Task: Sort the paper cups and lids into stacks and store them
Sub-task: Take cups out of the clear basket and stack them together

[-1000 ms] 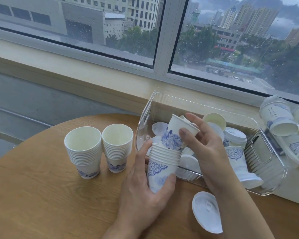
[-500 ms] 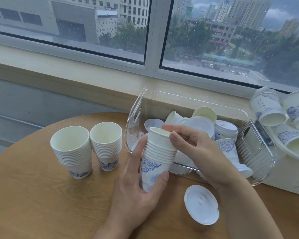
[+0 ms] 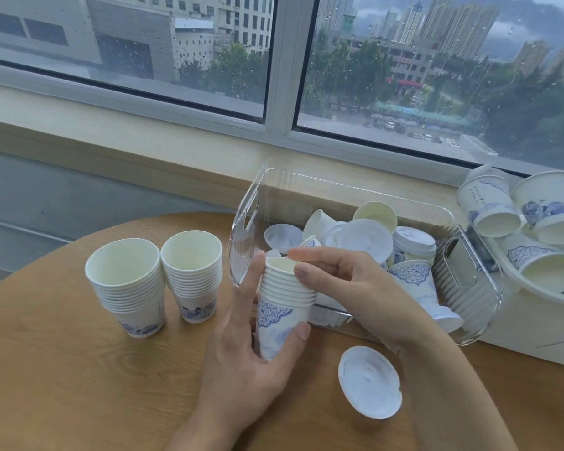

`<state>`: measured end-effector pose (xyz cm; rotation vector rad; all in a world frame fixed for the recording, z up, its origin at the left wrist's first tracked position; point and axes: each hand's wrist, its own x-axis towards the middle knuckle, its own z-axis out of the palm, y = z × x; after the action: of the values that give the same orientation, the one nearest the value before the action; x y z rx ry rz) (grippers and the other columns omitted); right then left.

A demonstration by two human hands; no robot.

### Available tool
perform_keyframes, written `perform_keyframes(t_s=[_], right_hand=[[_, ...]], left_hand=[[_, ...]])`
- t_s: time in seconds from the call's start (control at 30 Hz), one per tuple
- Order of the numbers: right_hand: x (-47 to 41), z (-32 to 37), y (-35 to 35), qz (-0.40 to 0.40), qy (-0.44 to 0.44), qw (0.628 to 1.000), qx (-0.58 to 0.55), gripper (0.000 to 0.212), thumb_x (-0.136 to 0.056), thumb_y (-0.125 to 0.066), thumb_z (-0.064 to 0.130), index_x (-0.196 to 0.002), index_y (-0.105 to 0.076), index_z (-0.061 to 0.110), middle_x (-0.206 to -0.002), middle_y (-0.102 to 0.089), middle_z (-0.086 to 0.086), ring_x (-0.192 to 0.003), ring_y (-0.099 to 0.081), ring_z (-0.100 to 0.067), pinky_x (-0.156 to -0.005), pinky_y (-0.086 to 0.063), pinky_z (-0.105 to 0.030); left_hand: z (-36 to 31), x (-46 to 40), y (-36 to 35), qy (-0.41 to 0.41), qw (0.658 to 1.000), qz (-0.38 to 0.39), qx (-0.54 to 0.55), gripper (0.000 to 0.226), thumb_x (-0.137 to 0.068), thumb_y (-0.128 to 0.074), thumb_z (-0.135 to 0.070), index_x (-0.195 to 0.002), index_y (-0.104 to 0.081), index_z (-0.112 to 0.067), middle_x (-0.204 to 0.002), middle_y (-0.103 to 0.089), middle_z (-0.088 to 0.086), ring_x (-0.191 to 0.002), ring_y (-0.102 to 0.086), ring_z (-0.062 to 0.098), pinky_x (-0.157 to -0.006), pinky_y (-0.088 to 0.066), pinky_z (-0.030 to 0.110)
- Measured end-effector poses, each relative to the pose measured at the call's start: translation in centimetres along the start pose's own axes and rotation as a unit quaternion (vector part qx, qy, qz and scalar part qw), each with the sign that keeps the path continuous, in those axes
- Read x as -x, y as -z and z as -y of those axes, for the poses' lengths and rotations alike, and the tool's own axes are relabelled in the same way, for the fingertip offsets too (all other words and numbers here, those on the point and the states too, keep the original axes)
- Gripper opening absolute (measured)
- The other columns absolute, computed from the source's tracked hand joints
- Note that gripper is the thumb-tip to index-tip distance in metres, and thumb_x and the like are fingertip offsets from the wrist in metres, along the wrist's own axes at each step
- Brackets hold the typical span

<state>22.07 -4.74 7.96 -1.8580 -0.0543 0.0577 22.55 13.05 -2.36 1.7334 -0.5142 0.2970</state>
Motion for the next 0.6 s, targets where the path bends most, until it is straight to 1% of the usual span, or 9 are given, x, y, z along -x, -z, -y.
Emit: perform_keyframes(t_s=[0.1,0.2,0.27,0.3,0.37,0.47,0.5,0.53,0.6], right_hand=[[0.0,0.0,0.0,0.005,0.002,1.000,0.001,0.033,-0.087,-0.070,0.037,-0.117,-0.075,0.026,-0.112,-0.080,0.003,-0.111,-0.074,-0.011,-0.099,-0.057,-0.023],[0.1,0.0,0.1,0.009,0.008,1.000,0.011,0.028,-0.088,-0.070,0.037,-0.113,-0.076,0.027,-0.112,-0.080,0.004,-0.110,-0.074,-0.011,-0.100,-0.057,-0.026],[0.1,-0.2,0.3,0.005,0.013,1.000,0.018,0.030,-0.089,-0.073,0.036,-0.117,-0.077,0.025,-0.114,-0.080,0.002,-0.110,-0.074,-0.014,-0.101,-0.057,-0.028],[0.1,-0.4,0.5,-0.003,0.019,0.999,0.028,0.033,-0.090,-0.076,0.037,-0.120,-0.076,0.025,-0.116,-0.079,0.002,-0.111,-0.074,-0.018,-0.102,-0.057,-0.031],[0.0,-0.7,1.4,-0.049,0.050,0.997,0.042,0.038,-0.090,-0.079,0.043,-0.126,-0.075,0.031,-0.122,-0.075,0.004,-0.113,-0.071,-0.024,-0.104,-0.057,-0.035],[0.0,-1.6,3.6,-0.190,0.105,0.975,0.050,0.034,-0.094,-0.072,0.043,-0.128,-0.071,0.036,-0.135,-0.067,0.015,-0.122,-0.065,-0.014,-0.109,-0.052,-0.039],[0.0,-1.9,4.4,-0.239,0.107,0.962,0.074,0.032,-0.098,-0.070,0.044,-0.129,-0.070,0.038,-0.140,-0.062,0.019,-0.126,-0.062,-0.012,-0.111,-0.050,-0.042],[0.1,-2.3,5.1,-0.275,0.094,0.952,0.099,0.033,-0.099,-0.066,0.048,-0.131,-0.068,0.039,-0.144,-0.057,0.023,-0.130,-0.058,-0.010,-0.114,-0.048,-0.045],[0.1,-3.1,6.0,-0.304,0.055,0.941,0.141,0.040,-0.097,-0.060,0.053,-0.136,-0.062,0.041,-0.150,-0.048,0.024,-0.138,-0.050,-0.011,-0.119,-0.042,-0.047]], left_hand=[[0.0,0.0,0.0,0.006,1.000,-0.001,0.004,0.090,-0.082,-0.074,-0.056,-0.159,-0.028,-0.051,-0.132,-0.065,-0.014,-0.097,-0.075,0.009,-0.075,-0.060,0.023],[0.1,0.1,0.0,0.011,1.000,0.005,0.008,0.088,-0.081,-0.076,-0.055,-0.157,-0.032,-0.049,-0.128,-0.066,-0.013,-0.093,-0.075,0.013,-0.070,-0.061,0.024],[0.3,0.1,-0.1,0.012,1.000,0.012,0.010,0.088,-0.081,-0.076,-0.054,-0.156,-0.032,-0.047,-0.131,-0.065,-0.007,-0.090,-0.075,0.016,-0.069,-0.062,0.028],[0.4,0.1,-0.1,0.015,1.000,0.018,0.011,0.088,-0.081,-0.077,-0.054,-0.156,-0.032,-0.047,-0.135,-0.063,-0.003,-0.093,-0.075,0.018,-0.072,-0.063,0.031],[0.5,0.2,-0.2,0.018,0.999,0.029,0.011,0.089,-0.080,-0.077,-0.054,-0.156,-0.031,-0.048,-0.142,-0.058,0.003,-0.099,-0.075,0.018,-0.076,-0.063,0.033],[0.5,0.1,-0.2,0.021,0.999,0.035,0.011,0.089,-0.079,-0.077,-0.054,-0.155,-0.032,-0.052,-0.146,-0.057,-0.001,-0.100,-0.075,0.013,-0.078,-0.061,0.025],[0.5,0.1,-0.2,0.018,0.999,0.036,0.008,0.088,-0.079,-0.077,-0.054,-0.155,-0.032,-0.054,-0.146,-0.057,-0.005,-0.105,-0.073,0.012,-0.081,-0.060,0.025],[0.4,0.1,-0.3,0.014,0.999,0.038,0.004,0.088,-0.079,-0.077,-0.055,-0.155,-0.031,-0.055,-0.147,-0.058,-0.009,-0.113,-0.071,0.012,-0.086,-0.061,0.028],[0.5,0.1,-0.4,0.011,0.999,0.039,0.006,0.088,-0.080,-0.077,-0.055,-0.156,-0.032,-0.055,-0.144,-0.059,-0.016,-0.120,-0.068,0.014,-0.091,-0.062,0.041]])
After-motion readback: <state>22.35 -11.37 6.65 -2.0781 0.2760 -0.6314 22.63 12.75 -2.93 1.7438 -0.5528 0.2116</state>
